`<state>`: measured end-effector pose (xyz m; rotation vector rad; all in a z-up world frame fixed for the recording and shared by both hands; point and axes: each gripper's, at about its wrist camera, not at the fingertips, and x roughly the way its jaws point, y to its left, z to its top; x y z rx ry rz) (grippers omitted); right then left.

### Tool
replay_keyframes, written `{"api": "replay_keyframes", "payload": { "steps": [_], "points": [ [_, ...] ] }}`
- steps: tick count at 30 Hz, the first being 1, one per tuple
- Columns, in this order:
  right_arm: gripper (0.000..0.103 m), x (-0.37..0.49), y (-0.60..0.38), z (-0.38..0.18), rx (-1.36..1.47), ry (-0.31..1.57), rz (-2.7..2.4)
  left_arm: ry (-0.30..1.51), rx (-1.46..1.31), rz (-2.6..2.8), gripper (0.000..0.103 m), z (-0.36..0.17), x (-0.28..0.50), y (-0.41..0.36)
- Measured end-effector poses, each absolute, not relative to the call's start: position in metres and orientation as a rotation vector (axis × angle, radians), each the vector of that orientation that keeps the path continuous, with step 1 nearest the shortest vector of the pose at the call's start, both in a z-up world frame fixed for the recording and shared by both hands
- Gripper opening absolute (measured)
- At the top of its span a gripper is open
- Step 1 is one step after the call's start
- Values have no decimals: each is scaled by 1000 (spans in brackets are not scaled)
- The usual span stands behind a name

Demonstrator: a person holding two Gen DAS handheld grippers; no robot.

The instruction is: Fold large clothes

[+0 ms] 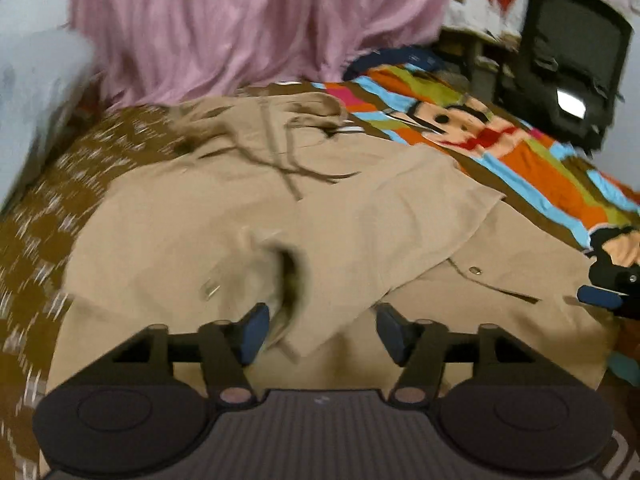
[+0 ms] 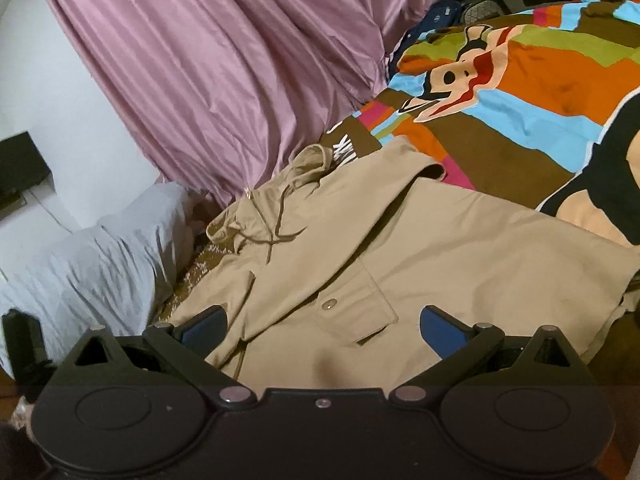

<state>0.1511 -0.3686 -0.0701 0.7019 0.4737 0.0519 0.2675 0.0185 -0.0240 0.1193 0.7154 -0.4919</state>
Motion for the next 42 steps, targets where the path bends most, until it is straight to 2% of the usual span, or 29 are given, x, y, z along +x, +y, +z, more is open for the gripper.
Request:
{"api": "replay_keyframes", "payload": {
  "steps": [3,5,8,12,17,24,27,29,31,32,34,37,42],
  "points": [
    [102,157,-361,-65,649,513,50,722,6,-435,80,-25,257,59],
    [102,164,-349,-57,565,548,39,688,-103,-389,83,-28,254,88],
    [102,187,-323,-40,422,589,67,744,-143,-247,83,-23,273,118],
    [102,232,-262,-15,210,600,153,725,-156,-30,96,-19,298,155],
    [95,272,-145,2,-209,542,350,720,-180,116,96,-30,322,193],
    [89,259,-46,-54,-1088,454,590,790,-313,135,95,-42,342,212],
    [75,267,-38,-72,-1281,424,619,791,-319,127,95,-43,345,209],
    [63,278,-36,-72,-1285,449,636,788,-323,122,95,-42,345,208],
    [34,290,-39,-63,-1219,477,643,781,-314,121,95,-42,344,206],
    [32,293,-40,-57,-1167,497,640,777,-307,124,95,-42,344,206],
    [12,297,-48,-39,-1011,522,638,773,-298,134,95,-42,344,205],
    [6,301,-74,-12,-728,467,538,780,-296,144,95,-47,346,205],
    [6,300,-162,16,-213,325,168,786,-274,148,95,-52,347,199]
  ]
}}
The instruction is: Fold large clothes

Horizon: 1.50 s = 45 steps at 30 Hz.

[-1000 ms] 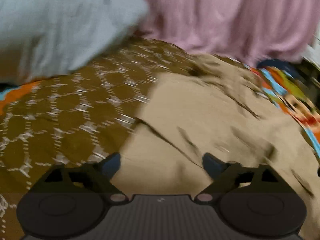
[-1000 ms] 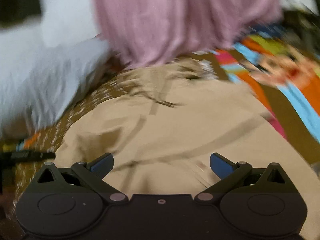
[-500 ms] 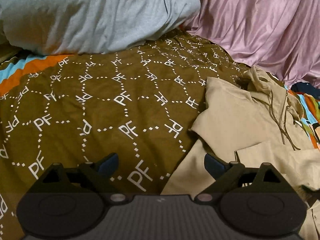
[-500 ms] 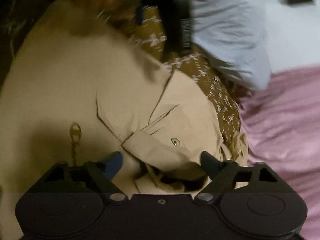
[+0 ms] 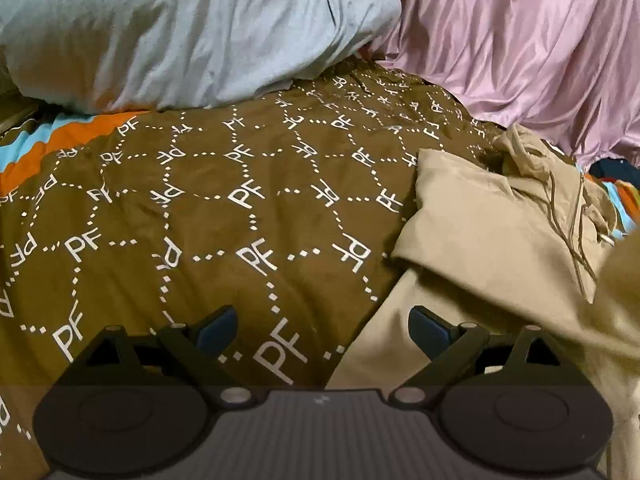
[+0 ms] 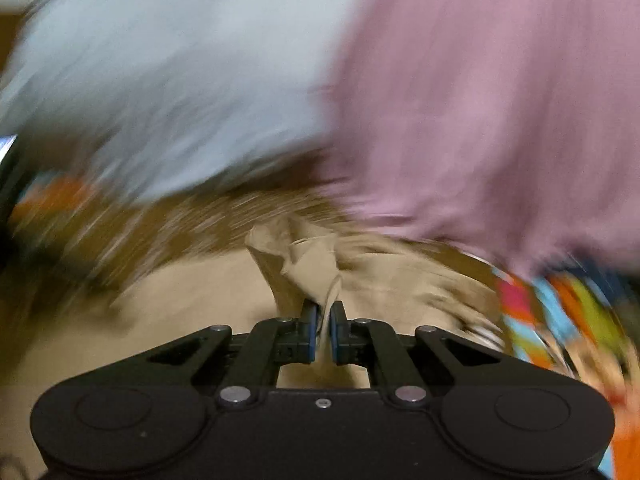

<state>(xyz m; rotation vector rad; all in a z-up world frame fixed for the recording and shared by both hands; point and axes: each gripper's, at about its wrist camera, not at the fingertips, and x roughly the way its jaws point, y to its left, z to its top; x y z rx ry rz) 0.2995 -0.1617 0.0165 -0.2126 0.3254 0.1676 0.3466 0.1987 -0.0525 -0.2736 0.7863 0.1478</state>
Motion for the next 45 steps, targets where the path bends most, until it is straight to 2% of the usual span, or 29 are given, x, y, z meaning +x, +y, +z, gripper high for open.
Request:
{"api": "replay_keyframes", "payload": {
  "steps": [3,6,8,9,10,12,15,18,20,21,22,23,24,25,27,30,32,34,38,39,40,41,43,44,45],
  "points": [
    [7,293,-212,1,-15,332,9,785,-252,143,95,-54,346,193],
    [11,295,-248,-34,124,485,-24,752,-258,116,95,-53,344,190],
    [18,292,-264,-51,215,564,-20,713,-289,82,95,-50,341,191],
    [29,290,-272,-57,272,584,-19,689,-311,63,95,-48,341,192],
    [46,290,-277,-60,326,593,-15,677,-322,54,95,-46,341,193],
    [66,284,-291,-62,426,578,-21,644,-331,30,95,-43,346,193],
    [69,290,-309,-60,532,564,-33,628,-305,31,95,-41,360,191],
    [74,304,-321,-54,554,600,-77,641,-291,23,90,-47,374,189],
    [71,325,-326,-55,535,646,-113,663,-283,7,83,-52,383,188],
    [64,334,-329,-57,534,660,-117,676,-279,2,79,-55,387,187],
    [47,346,-333,-61,542,684,-113,690,-278,-3,75,-57,390,187],
    [37,360,-334,-65,555,712,-103,698,-279,-16,70,-60,392,186],
    [14,368,-333,-67,555,732,-86,702,-282,-35,56,-62,393,186],
    [1,375,-328,-65,524,746,-71,708,-287,-49,43,-63,394,186],
    [1,378,-315,-50,395,667,-66,732,-300,-58,28,-67,398,185],
    [1,367,-295,-19,205,451,-85,759,-302,-18,24,-74,403,183],
    [0,367,-288,-16,123,422,-114,763,-292,-7,24,-74,404,181],
    [0,375,-285,-30,62,496,-150,771,-284,-5,24,-73,405,180],
    [2,381,-292,-72,15,668,-181,770,-336,8,38,-65,402,185],
    [8,378,-293,-75,14,674,-195,758,-332,17,43,-61,400,185],
    [22,374,-292,-74,15,663,-217,738,-318,21,50,-57,399,184],
    [28,369,-289,-70,0,636,-251,718,-301,21,53,-54,397,181],
    [38,361,-275,-60,-69,558,-238,687,-259,10,73,-48,393,173],
    [43,358,-269,-56,-102,531,-200,681,-230,5,75,-47,392,168],
    [55,358,-257,-53,-137,514,-147,684,-203,0,76,-47,391,162]
  ]
}}
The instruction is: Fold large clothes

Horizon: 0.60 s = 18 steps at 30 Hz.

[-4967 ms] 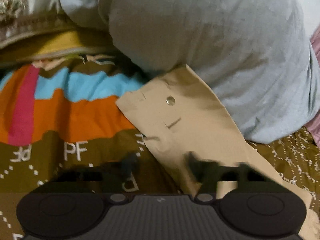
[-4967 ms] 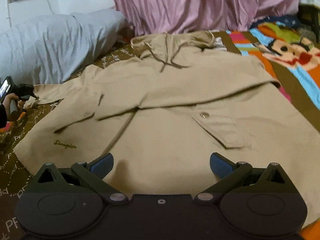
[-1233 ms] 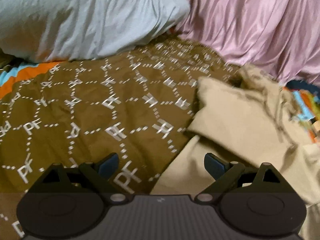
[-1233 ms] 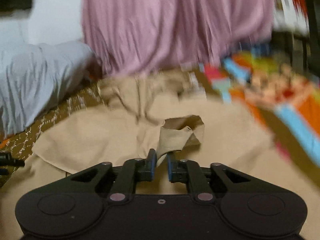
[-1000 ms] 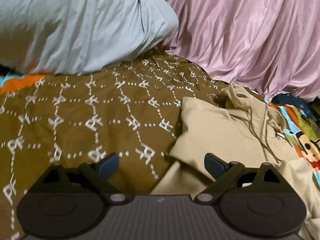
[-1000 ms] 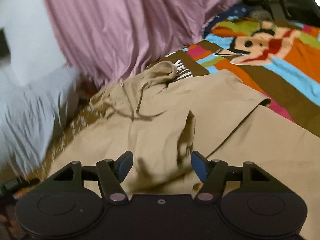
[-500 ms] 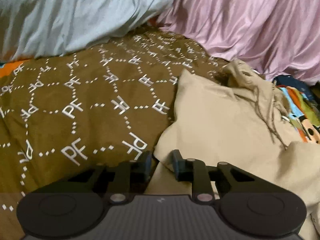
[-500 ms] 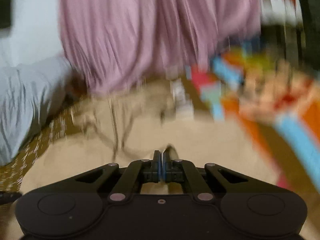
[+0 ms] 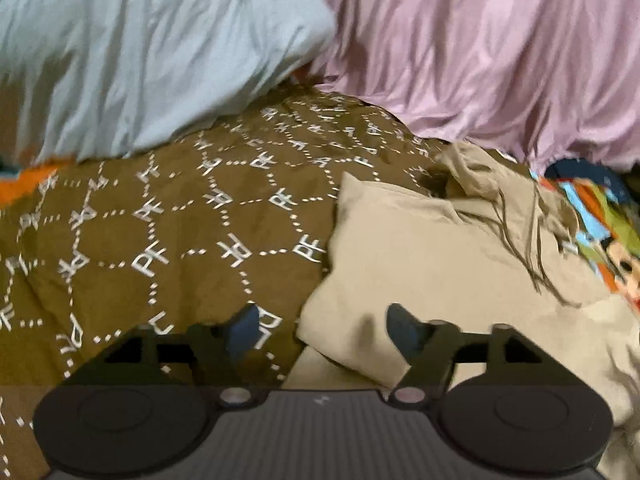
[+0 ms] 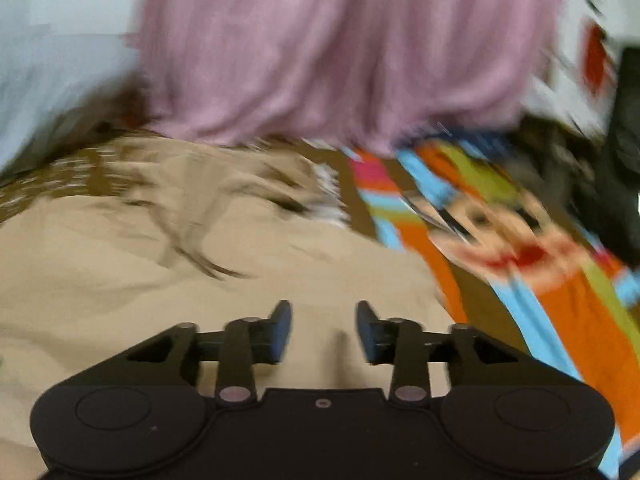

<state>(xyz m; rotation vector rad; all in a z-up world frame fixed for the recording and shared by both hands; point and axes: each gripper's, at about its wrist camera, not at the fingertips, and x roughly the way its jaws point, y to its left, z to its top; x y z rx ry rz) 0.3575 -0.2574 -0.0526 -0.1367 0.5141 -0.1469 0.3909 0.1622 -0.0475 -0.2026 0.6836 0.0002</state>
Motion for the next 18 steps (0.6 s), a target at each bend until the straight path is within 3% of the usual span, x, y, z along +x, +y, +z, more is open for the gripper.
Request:
{"api": "replay_keyframes", "payload": {
  "steps": [1,3,6,10,15,18],
  "points": [
    [63,359,-248,-52,-158,509,-98,697,-169,-3,76,-49,391,156],
    [65,363,-228,-55,-199,522,5,742,-74,17,76,-58,395,144],
    [62,375,-211,-73,-261,592,36,773,-19,41,78,-71,399,141],
    [65,391,-230,-101,-94,710,55,772,-29,37,79,-72,398,142],
    [66,385,-243,-86,-22,707,75,777,-29,42,89,-58,385,143],
    [80,355,-255,-65,-38,676,112,762,-23,46,93,-42,363,143]
  ]
}}
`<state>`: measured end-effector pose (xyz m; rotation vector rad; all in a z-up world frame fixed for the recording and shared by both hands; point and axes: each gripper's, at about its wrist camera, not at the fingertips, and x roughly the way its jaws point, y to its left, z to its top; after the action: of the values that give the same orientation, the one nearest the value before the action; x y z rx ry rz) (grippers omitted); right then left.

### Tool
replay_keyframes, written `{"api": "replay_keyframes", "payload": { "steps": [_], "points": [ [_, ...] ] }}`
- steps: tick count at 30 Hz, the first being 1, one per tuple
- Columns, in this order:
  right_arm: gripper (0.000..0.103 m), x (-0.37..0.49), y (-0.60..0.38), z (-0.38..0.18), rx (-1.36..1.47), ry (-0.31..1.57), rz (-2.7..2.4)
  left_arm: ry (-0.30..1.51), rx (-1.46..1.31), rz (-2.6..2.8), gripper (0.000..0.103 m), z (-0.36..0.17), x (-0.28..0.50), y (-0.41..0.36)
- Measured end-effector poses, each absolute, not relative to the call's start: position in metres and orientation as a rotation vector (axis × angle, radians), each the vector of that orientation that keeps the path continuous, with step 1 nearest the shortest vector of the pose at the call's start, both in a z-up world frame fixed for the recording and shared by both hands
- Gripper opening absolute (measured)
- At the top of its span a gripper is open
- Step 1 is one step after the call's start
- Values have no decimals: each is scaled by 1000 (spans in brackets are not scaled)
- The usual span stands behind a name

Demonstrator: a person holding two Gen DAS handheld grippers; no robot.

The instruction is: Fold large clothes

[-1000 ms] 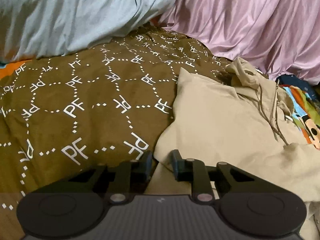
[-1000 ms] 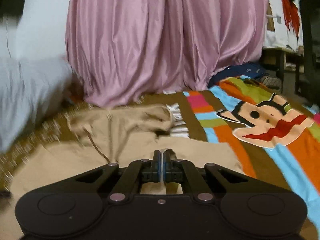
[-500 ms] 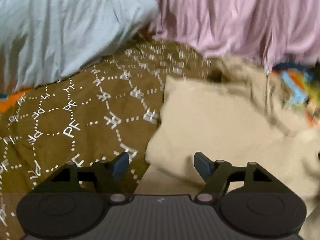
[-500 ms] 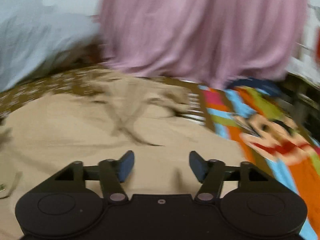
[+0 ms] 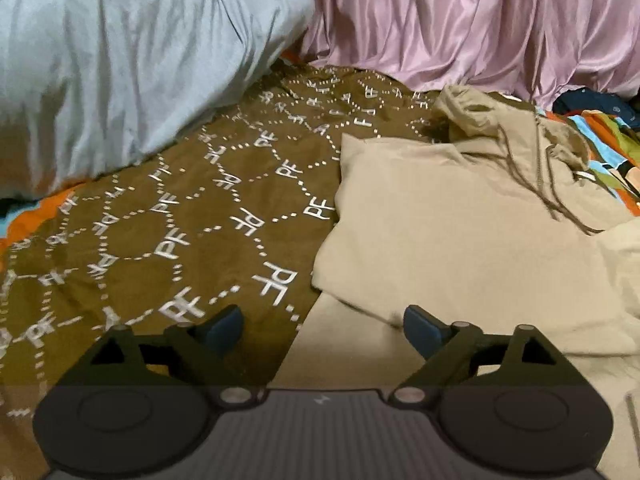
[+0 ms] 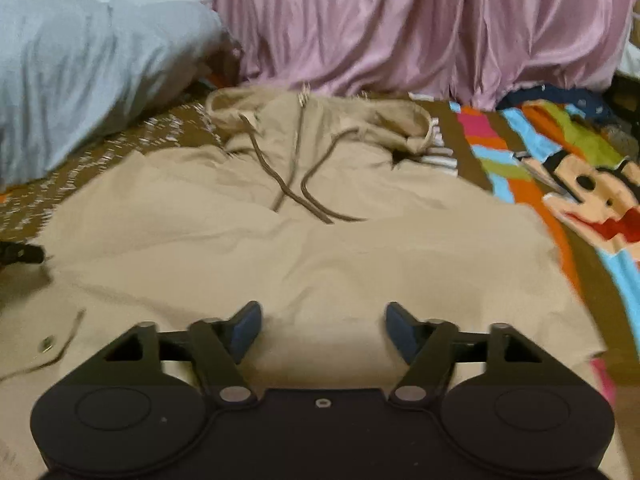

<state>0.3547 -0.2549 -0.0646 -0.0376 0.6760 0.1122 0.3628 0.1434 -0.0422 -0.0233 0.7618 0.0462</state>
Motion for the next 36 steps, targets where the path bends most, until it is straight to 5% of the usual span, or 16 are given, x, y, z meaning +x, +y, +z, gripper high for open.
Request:
{"api": "replay_keyframes", "payload": {
  "steps": [9,18,28,32,34,36],
  "points": [
    [102,216,-277,-23,-194,610,219,708,56,-20,102,-5,257,118],
    [102,99,-276,-30,-549,719,352,764,180,-149,102,-10,146,90],
    [101,92,-269,-73,-640,606,145,754,318,-179,102,-29,104,46],
    [80,86,-276,-76,-577,558,142,748,430,-195,102,-42,100,25],
    [54,87,-278,-72,-558,541,169,741,477,-197,102,-49,103,16],
    [39,91,-281,-65,-511,515,189,725,522,-164,102,-55,110,8]
  ]
}}
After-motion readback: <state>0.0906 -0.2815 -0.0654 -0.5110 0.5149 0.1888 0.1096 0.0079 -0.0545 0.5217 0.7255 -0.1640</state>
